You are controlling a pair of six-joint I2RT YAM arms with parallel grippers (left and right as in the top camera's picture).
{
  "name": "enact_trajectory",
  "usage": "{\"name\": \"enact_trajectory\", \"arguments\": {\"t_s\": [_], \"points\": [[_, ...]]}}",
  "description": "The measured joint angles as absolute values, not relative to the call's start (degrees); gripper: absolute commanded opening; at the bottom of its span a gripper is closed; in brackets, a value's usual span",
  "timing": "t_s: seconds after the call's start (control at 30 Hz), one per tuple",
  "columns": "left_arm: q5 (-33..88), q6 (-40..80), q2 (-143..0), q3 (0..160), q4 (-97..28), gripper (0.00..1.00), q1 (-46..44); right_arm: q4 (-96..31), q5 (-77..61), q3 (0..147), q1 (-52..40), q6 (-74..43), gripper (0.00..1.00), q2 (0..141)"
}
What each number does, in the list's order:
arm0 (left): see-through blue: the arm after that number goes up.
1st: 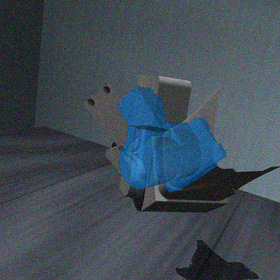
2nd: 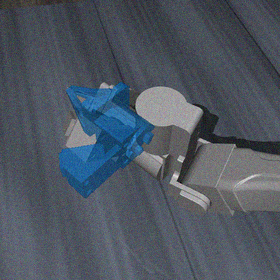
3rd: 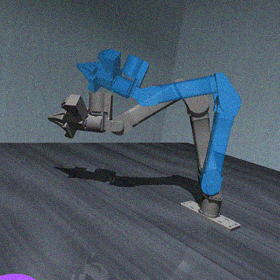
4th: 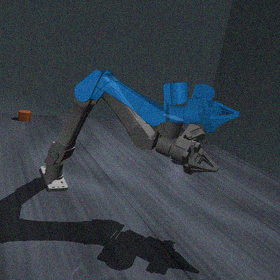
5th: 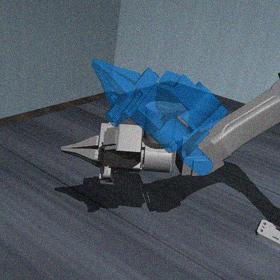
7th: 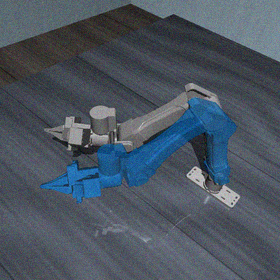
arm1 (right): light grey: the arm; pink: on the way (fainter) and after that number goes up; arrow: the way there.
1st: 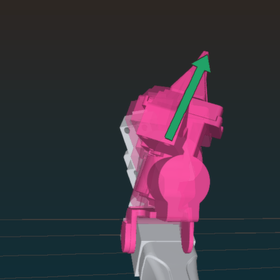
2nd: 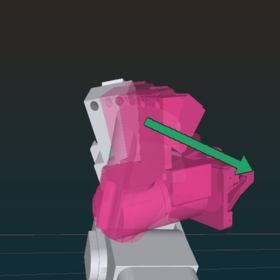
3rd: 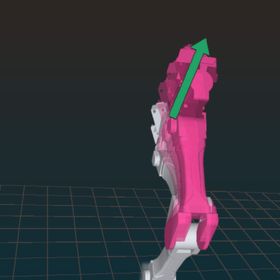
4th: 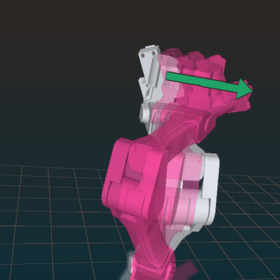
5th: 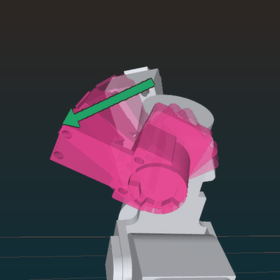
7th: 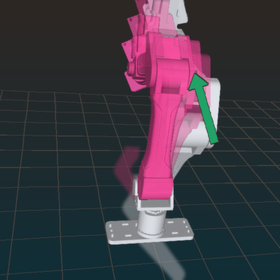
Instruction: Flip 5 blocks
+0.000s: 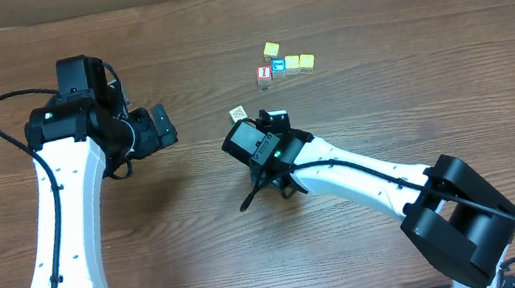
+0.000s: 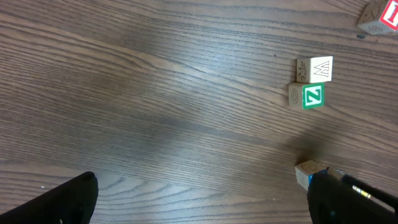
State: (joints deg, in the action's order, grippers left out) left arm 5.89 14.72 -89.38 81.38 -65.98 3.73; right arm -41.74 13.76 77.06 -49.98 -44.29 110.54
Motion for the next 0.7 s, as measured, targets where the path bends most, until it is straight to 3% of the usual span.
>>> {"name": "enact_trajectory", "arguments": {"t_s": [0.13,0.3,0.7], "points": [[5.89,14.72,-89.38,81.38,-65.98,1.00,3.73,-36.86,13.76,77.06,-49.98,-42.52,0.34,110.54],[5.89,14.72,-89.38,81.38,-65.98,1.00,3.73,-36.10,13.80,77.06,-49.98,-40.84,0.09,110.56],[5.89,14.72,-89.38,81.38,-66.00,1.00,3.73,-37.45,13.76,77.06,-49.98,-40.45,0.08,113.43]]}}
